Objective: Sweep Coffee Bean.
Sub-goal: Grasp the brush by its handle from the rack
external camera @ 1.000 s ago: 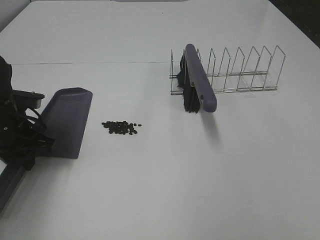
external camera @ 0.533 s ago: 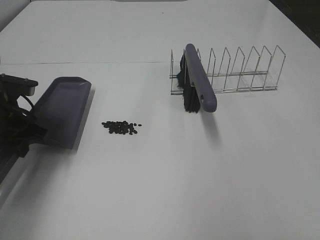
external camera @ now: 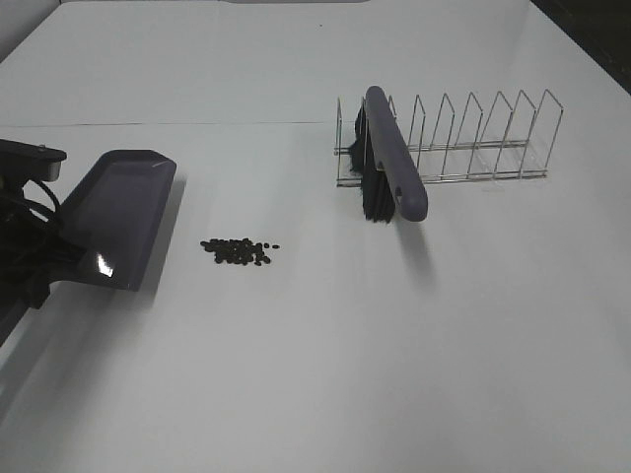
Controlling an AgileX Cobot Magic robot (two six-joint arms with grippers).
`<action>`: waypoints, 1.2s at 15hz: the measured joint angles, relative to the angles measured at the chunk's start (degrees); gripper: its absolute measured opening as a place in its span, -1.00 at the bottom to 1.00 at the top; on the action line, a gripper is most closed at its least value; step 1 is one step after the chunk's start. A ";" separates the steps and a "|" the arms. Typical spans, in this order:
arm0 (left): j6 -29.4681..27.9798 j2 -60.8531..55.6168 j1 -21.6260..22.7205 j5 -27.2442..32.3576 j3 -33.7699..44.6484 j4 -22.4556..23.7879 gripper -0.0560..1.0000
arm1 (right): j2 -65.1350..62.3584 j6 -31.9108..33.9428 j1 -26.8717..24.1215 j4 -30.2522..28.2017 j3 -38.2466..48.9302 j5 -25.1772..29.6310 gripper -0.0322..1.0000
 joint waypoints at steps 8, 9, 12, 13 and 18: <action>0.00 0.00 0.00 0.06 0.00 -0.34 -0.26 | 28.13 1.20 9.57 -2.29 -22.69 1.66 0.52; 0.00 0.00 0.00 0.06 0.00 -0.34 -0.26 | 31.57 2.92 11.00 -3.27 -25.84 1.66 0.52; 0.00 0.00 0.00 0.06 0.00 -0.34 -0.26 | 39.76 8.37 11.69 -2.81 -33.29 1.60 0.48; 0.00 0.00 0.00 0.34 0.00 -0.40 -0.26 | 45.78 10.37 11.69 -1.38 -37.76 1.60 0.44; 0.00 0.00 0.00 1.20 0.00 -0.40 -0.26 | 56.84 10.54 11.69 3.15 -44.86 1.60 0.42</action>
